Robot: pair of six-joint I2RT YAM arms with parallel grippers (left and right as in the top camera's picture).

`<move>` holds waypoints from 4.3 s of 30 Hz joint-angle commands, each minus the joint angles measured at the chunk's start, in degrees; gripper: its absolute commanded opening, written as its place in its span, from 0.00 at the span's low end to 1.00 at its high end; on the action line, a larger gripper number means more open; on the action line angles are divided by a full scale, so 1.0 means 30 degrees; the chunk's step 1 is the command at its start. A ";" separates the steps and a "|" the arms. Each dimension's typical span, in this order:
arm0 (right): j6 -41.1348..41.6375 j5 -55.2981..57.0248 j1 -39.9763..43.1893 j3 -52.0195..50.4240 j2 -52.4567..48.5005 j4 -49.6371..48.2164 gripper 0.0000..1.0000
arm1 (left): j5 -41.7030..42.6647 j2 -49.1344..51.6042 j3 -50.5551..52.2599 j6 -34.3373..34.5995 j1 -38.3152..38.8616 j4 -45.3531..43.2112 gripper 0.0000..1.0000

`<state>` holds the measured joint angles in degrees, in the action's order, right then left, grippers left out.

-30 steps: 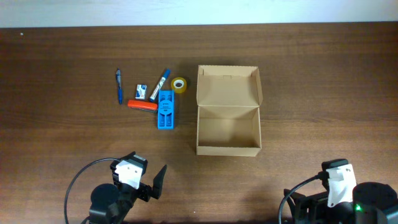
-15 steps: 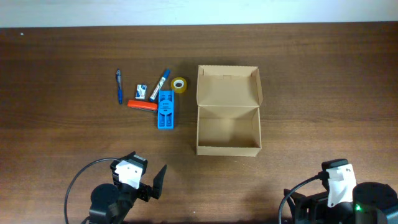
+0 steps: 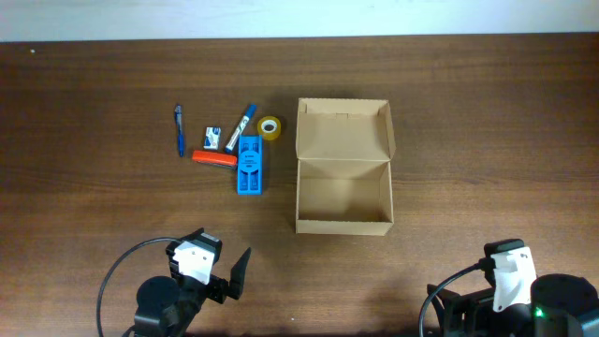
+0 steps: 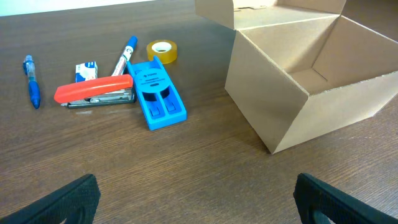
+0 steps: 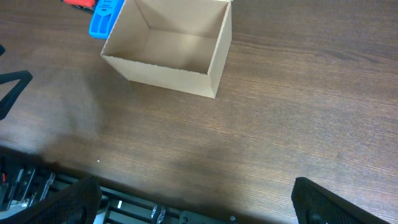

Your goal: Pack container

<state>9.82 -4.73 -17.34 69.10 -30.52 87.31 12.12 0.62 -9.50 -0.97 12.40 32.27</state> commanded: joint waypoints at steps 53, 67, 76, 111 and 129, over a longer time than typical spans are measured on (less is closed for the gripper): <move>-0.0204 0.0306 0.0036 0.0313 0.0073 -0.0044 0.99 | 0.0051 2.7875 -1.2262 0.1333 0.0240 -0.5872 1.00; -0.0204 0.0306 0.0036 0.0313 0.0073 -0.0044 0.99 | -0.1690 3.0673 -1.2262 0.2608 0.0619 -0.7220 0.97; -0.0204 0.0306 0.0036 0.0313 0.0073 -0.0044 0.99 | -0.1698 3.1875 -1.2284 0.3111 0.0619 -0.8801 0.97; -0.0204 0.0306 0.0036 0.0313 0.0073 -0.0044 0.99 | -0.3716 3.2989 -1.2415 0.5603 0.1603 -1.0098 0.68; -0.0204 0.0306 0.0036 0.0313 0.0073 -0.0044 0.99 | -0.6215 3.3558 -1.2502 0.5581 0.2572 -0.8874 0.63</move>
<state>9.78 -4.32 -17.34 69.21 -30.52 87.31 -4.60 99.98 -46.41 15.46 19.84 4.97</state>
